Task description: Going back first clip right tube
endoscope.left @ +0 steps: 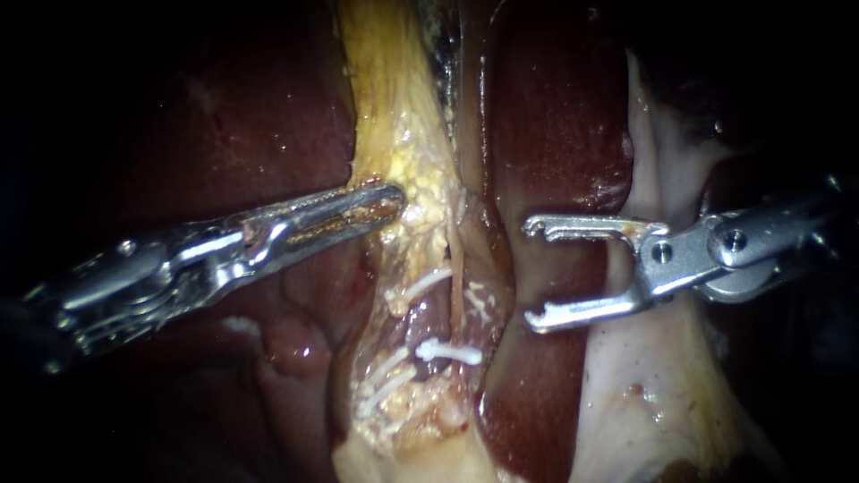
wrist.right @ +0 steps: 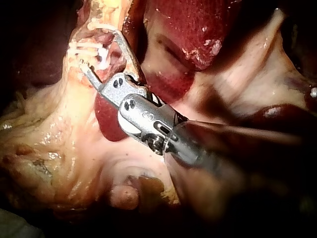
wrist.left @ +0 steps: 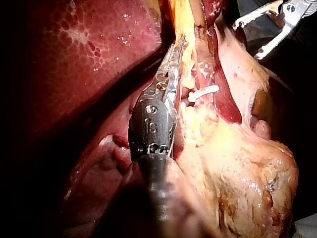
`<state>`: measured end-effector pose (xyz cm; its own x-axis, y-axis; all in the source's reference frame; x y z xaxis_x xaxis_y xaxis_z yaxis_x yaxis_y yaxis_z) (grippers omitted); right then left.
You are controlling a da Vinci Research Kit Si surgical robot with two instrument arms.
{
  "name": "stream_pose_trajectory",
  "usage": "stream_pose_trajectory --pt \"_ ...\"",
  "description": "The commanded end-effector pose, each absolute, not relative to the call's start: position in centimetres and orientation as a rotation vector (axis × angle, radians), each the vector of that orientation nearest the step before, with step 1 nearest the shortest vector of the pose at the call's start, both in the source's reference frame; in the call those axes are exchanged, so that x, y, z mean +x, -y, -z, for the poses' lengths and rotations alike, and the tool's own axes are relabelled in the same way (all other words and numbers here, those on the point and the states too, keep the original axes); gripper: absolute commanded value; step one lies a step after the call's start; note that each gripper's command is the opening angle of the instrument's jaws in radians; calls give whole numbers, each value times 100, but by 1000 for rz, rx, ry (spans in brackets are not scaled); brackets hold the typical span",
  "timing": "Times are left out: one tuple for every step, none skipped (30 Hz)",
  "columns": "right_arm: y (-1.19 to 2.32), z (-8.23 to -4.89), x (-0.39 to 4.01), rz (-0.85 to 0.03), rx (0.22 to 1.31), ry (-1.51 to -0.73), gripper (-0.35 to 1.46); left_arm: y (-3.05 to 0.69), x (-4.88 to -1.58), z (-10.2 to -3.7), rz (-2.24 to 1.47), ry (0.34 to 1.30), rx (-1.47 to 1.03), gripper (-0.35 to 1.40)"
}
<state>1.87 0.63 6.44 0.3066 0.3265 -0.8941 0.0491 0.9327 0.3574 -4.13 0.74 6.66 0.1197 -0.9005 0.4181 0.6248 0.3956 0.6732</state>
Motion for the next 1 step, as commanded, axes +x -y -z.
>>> stream_pose_trajectory --pt "-63 -644 187 -189 347 -1252 60 -75 -412 -665 1152 899 373 -35"
